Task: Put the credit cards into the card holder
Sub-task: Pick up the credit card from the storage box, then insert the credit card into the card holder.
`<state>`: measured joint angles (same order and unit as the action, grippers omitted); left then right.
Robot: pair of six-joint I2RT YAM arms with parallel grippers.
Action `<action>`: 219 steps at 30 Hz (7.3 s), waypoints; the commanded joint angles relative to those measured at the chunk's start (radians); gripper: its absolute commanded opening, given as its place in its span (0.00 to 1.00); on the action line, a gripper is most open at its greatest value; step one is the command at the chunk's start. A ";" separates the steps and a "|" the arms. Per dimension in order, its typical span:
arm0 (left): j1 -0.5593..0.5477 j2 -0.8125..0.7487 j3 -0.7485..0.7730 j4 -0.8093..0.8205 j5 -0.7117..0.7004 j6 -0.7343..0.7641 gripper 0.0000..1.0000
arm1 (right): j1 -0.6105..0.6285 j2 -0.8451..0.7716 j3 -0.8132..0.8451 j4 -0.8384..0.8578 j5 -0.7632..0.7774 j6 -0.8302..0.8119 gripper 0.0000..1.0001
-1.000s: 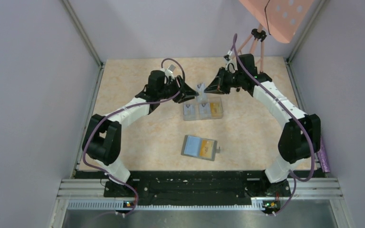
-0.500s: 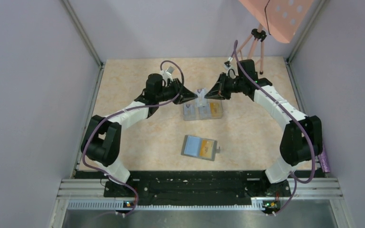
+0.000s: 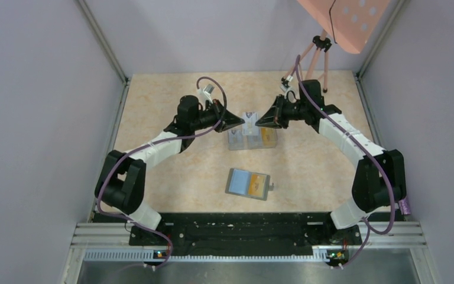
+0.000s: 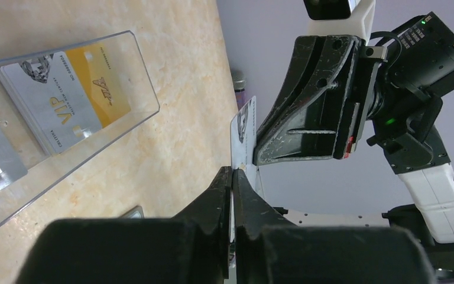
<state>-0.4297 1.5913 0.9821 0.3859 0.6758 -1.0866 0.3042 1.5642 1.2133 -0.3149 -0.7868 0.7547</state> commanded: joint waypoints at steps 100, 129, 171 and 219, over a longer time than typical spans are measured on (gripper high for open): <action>-0.311 0.035 -0.451 -0.270 -0.324 0.017 0.22 | 0.007 -0.084 -0.579 0.159 0.020 -0.295 0.00; -0.311 0.083 -0.384 -0.409 -0.343 0.087 0.11 | 0.026 0.014 -0.530 0.136 -0.034 -0.404 0.00; -0.311 0.087 -0.388 -0.408 -0.346 0.085 0.06 | 0.149 0.079 -0.571 0.259 0.035 -0.282 0.03; -0.311 0.047 -0.166 -0.551 -0.361 0.185 0.33 | 0.171 -0.190 -0.427 -0.154 0.411 -0.335 0.77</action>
<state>-0.7441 1.6260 0.7612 -0.1165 0.3496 -0.9478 0.4694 1.3994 0.7483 -0.4400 -0.4084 0.4404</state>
